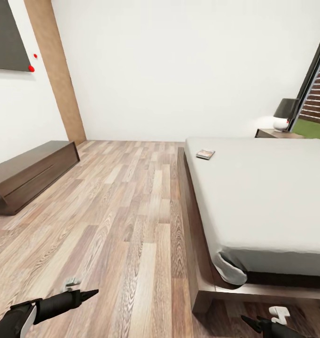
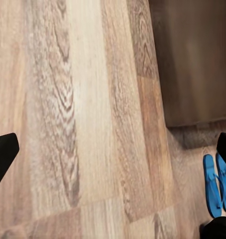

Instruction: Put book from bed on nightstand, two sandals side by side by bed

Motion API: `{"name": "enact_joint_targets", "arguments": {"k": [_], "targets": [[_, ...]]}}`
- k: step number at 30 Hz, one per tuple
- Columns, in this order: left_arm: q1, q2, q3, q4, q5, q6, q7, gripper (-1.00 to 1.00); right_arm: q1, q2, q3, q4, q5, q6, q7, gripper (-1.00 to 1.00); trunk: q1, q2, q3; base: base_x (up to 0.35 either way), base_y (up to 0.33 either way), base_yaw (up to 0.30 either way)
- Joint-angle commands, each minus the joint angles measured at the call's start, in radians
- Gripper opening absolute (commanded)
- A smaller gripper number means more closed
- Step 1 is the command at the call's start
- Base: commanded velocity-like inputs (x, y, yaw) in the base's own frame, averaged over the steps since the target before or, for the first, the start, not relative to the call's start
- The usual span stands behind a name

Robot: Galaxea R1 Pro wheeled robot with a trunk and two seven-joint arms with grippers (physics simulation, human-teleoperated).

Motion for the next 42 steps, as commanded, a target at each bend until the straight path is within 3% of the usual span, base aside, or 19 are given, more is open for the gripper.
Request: {"name": "enact_joint_targets", "arguments": {"k": [1, 12, 22, 30, 37, 42], "targets": [[-0.001, -0.001, 0.008, -0.001, -0.008, 0.010, -0.007, 1.00, 0.000, 0.000, -0.002, 0.001, -0.005, 0.006, 0.004, 1.00, -0.001, 0.000, 0.003, 0.000, 0.000, 0.000], [-0.001, -0.004, 0.008, -0.001, -0.008, 0.011, -0.007, 1.00, 0.000, 0.001, -0.001, 0.005, -0.005, 0.006, 0.003, 1.00, -0.006, 0.002, 0.046, 0.000, 0.000, 0.000], [-0.001, -0.006, 0.007, 0.067, -0.012, -0.001, -0.007, 1.00, 0.000, 0.015, 0.000, 0.177, -0.007, -0.030, 0.004, 1.00, -0.010, 0.005, 0.084, 0.000, 0.000, 0.000], [-0.001, -0.005, 0.007, 0.261, -0.029, -0.205, 0.001, 1.00, 0.000, 0.018, 0.000, 0.268, -0.007, -0.040, 0.004, 1.00, -0.041, 0.061, 0.109, 0.000, 0.000, 0.000], [-0.001, -0.005, 0.007, 0.374, -0.032, -0.271, 0.123, 1.00, 0.000, 0.024, 0.001, 0.314, -0.007, -0.043, -0.001, 1.00, -0.068, 0.110, 0.131, 0.000, 0.000, 0.000], [-0.001, -0.010, 0.002, 0.422, -0.032, -0.363, 0.193, 1.00, 0.000, 0.040, 0.001, 0.319, -0.007, -0.061, -0.008, 1.00, -0.087, 0.145, 0.147, 0.000, 0.000, 0.000]]}}
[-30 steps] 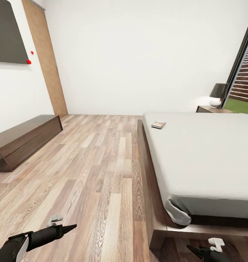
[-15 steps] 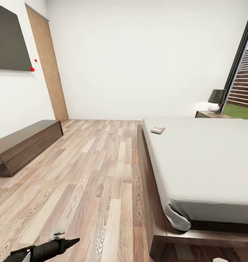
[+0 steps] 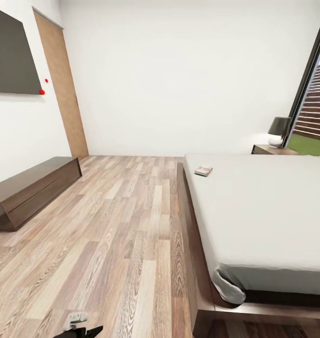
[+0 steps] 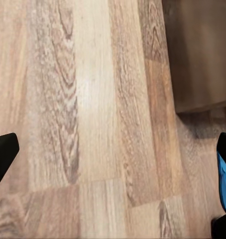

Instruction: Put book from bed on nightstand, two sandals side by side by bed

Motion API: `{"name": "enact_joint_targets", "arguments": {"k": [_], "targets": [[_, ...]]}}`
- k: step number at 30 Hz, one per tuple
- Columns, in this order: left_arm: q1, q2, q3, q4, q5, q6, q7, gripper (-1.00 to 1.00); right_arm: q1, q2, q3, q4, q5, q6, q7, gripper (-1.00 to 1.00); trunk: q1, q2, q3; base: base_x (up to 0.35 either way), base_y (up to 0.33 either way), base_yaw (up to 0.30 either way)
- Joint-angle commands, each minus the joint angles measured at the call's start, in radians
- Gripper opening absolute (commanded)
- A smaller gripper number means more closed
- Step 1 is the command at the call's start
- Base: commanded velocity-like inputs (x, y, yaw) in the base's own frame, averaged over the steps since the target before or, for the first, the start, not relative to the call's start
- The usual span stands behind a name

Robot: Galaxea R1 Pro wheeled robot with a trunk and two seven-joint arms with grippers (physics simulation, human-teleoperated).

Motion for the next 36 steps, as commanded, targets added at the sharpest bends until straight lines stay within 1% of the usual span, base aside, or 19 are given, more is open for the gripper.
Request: {"name": "enact_joint_targets", "arguments": {"k": [1, 4, 10, 23, 28, 30, 32, 33, 34, 35, 36], "targets": [[-0.001, -0.002, 0.007, 0.003, -0.011, -0.011, 0.002, 1.00, 0.000, 0.001, -0.006, 0.001, 0.005, -0.002, 0.003, 1.00, -0.004, 0.007, 0.002, 0.000, 0.000, 0.000], [-0.001, -0.010, 0.005, 0.009, -0.010, -0.028, 0.011, 1.00, 0.000, 0.004, -0.006, 0.002, 0.005, -0.006, 0.002, 1.00, -0.016, 0.028, 0.012, 0.000, 0.000, 0.000], [0.000, -0.017, 0.005, 0.012, -0.010, -0.034, 0.015, 1.00, -0.001, 0.005, -0.006, 0.002, 0.005, -0.007, 0.002, 1.00, -0.039, 0.070, 0.030, 0.000, 0.000, 0.000], [0.001, -0.024, 0.005, 0.012, -0.010, -0.035, 0.017, 1.00, -0.001, 0.005, -0.007, 0.003, 0.005, -0.007, 0.001, 1.00, -0.088, 0.161, 0.071, 0.000, 0.000, 0.000], [0.001, -0.024, 0.005, 0.012, -0.010, -0.035, 0.016, 1.00, 0.000, 0.010, -0.006, 0.016, 0.010, -0.007, 0.001, 1.00, -0.108, 0.196, 0.087, 0.000, 0.000, 0.000], [0.001, -0.024, 0.005, 0.012, -0.010, -0.035, 0.016, 1.00, -0.001, 0.016, -0.005, 0.041, 0.011, -0.007, 0.001, 1.00, -0.115, 0.210, 0.093, 0.000, 0.000, 0.000], [0.001, -0.024, 0.005, 0.012, -0.010, -0.035, 0.016, 1.00, -0.001, 0.033, -0.005, 0.077, 0.012, -0.006, 0.001, 1.00, -0.123, 0.224, 0.099, 0.000, 0.000, 0.000], [0.001, -0.024, 0.005, 0.012, -0.010, -0.035, 0.016, 1.00, -0.001, 0.048, -0.005, 0.098, 0.012, -0.006, 0.002, 1.00, -0.127, 0.231, 0.103, 0.000, 0.000, 0.000], [0.001, -0.024, 0.005, 0.012, -0.010, -0.035, 0.016, 1.00, -0.001, 0.055, -0.006, 0.105, 0.012, -0.006, 0.002, 1.00, -0.131, 0.238, 0.106, 0.000, 0.000, 0.000], [0.001, -0.024, 0.005, 0.012, -0.010, -0.035, 0.016, 1.00, 0.000, 0.069, -0.006, 0.116, 0.012, -0.006, 0.002, 1.00, -0.134, 0.245, 0.109, 0.000, 0.000, 0.000], [0.001, -0.024, 0.005, 0.012, -0.010, -0.035, 0.016, 1.00, 0.000, 0.075, -0.006, 0.120, 0.012, -0.006, 0.002, 1.00, -0.138, 0.252, 0.112, 0.000, 0.000, 0.000]]}}
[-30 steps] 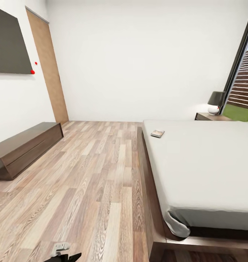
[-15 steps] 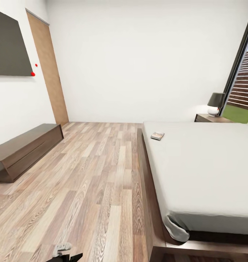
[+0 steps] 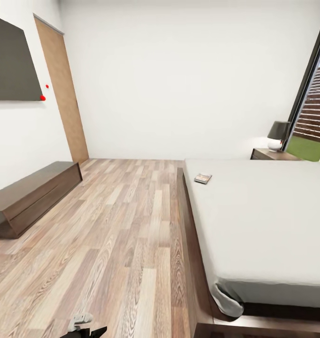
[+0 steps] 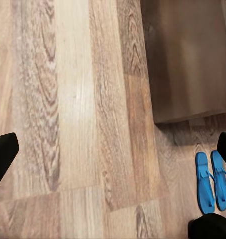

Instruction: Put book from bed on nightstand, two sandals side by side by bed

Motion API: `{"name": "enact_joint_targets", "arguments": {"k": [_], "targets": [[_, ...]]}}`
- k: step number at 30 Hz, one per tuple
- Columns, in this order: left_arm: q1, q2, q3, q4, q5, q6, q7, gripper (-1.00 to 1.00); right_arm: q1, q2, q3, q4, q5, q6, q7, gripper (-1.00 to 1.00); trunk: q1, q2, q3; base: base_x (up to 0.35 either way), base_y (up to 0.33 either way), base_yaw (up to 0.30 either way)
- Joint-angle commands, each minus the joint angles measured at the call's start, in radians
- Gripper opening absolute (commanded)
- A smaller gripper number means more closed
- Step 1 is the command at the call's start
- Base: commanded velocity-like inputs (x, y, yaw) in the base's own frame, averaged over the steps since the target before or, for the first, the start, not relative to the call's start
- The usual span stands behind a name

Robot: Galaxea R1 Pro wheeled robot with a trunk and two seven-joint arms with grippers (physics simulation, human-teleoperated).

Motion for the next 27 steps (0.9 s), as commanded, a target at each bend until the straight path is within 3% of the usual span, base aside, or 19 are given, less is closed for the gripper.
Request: {"name": "enact_joint_targets", "arguments": {"k": [1, 7, 27], "targets": [[-0.001, 0.000, 0.006, 0.001, -0.011, -0.008, -0.001, 1.00, -0.002, 0.005, -0.007, 0.007, 0.001, -0.001, 0.004, 1.00, -0.004, 0.007, 0.002, 0.000, 0.000, 0.000], [-0.001, 0.000, 0.005, 0.001, -0.011, -0.008, -0.001, 1.00, -0.002, 0.023, -0.006, 0.018, 0.002, -0.001, 0.004, 1.00, -0.027, 0.049, 0.021, 0.000, 0.000, 0.000], [-0.001, 0.000, 0.006, 0.001, -0.010, -0.008, 0.000, 1.00, -0.002, 0.025, -0.005, 0.020, 0.003, -0.001, 0.004, 1.00, -0.104, 0.189, 0.084, 0.000, 0.000, 0.000]]}}
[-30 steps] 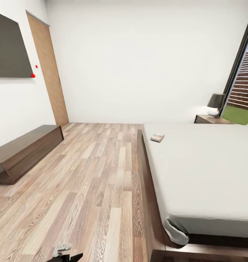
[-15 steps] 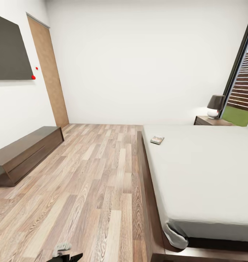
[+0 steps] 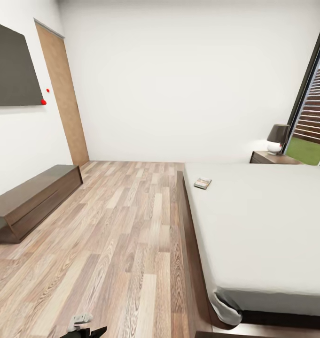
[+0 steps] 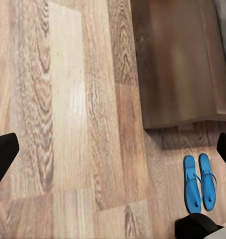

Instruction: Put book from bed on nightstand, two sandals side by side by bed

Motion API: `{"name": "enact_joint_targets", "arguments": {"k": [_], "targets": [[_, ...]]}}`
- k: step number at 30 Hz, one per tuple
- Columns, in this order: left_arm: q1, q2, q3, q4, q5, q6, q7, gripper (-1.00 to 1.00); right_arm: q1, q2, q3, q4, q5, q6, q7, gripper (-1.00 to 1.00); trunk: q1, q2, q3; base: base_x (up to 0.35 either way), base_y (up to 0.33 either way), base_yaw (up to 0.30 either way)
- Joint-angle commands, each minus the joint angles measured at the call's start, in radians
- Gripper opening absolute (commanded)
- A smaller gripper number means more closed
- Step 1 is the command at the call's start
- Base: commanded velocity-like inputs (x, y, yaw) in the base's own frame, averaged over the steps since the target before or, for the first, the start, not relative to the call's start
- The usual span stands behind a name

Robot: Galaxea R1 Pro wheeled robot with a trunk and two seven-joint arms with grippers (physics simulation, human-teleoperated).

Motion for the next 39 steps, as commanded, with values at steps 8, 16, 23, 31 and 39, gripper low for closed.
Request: {"name": "enact_joint_targets", "arguments": {"k": [8, 16, 23, 31, 39], "targets": [[-0.001, 0.000, 0.006, 0.001, -0.011, -0.008, -0.001, 1.00, -0.002, 0.000, -0.006, 0.003, 0.002, -0.001, 0.004, 1.00, -0.031, 0.056, 0.024, 0.000, 0.000, 0.000], [-0.001, 0.000, 0.005, 0.001, -0.011, -0.008, -0.001, 1.00, -0.002, 0.000, -0.006, 0.004, 0.001, -0.001, 0.004, 1.00, -0.062, 0.112, 0.049, 0.000, 0.000, 0.000], [-0.001, 0.000, 0.005, 0.001, -0.011, -0.008, -0.001, 1.00, -0.002, -0.001, -0.006, 0.003, 0.000, -0.001, 0.004, 1.00, -0.088, 0.161, 0.071, 0.000, 0.000, 0.000], [0.000, -0.006, 0.000, 0.001, -0.013, -0.008, 0.011, 1.00, -0.002, -0.001, -0.007, 0.003, -0.001, -0.001, 0.004, 1.00, -0.119, 0.217, 0.096, 0.000, 0.000, 0.000], [0.041, -0.026, -0.089, 0.001, -0.103, -0.010, 0.053, 1.00, -0.002, -0.001, -0.007, 0.003, -0.001, -0.001, 0.005, 1.00, -0.150, 0.273, 0.121, 0.000, 0.000, 0.000]]}}
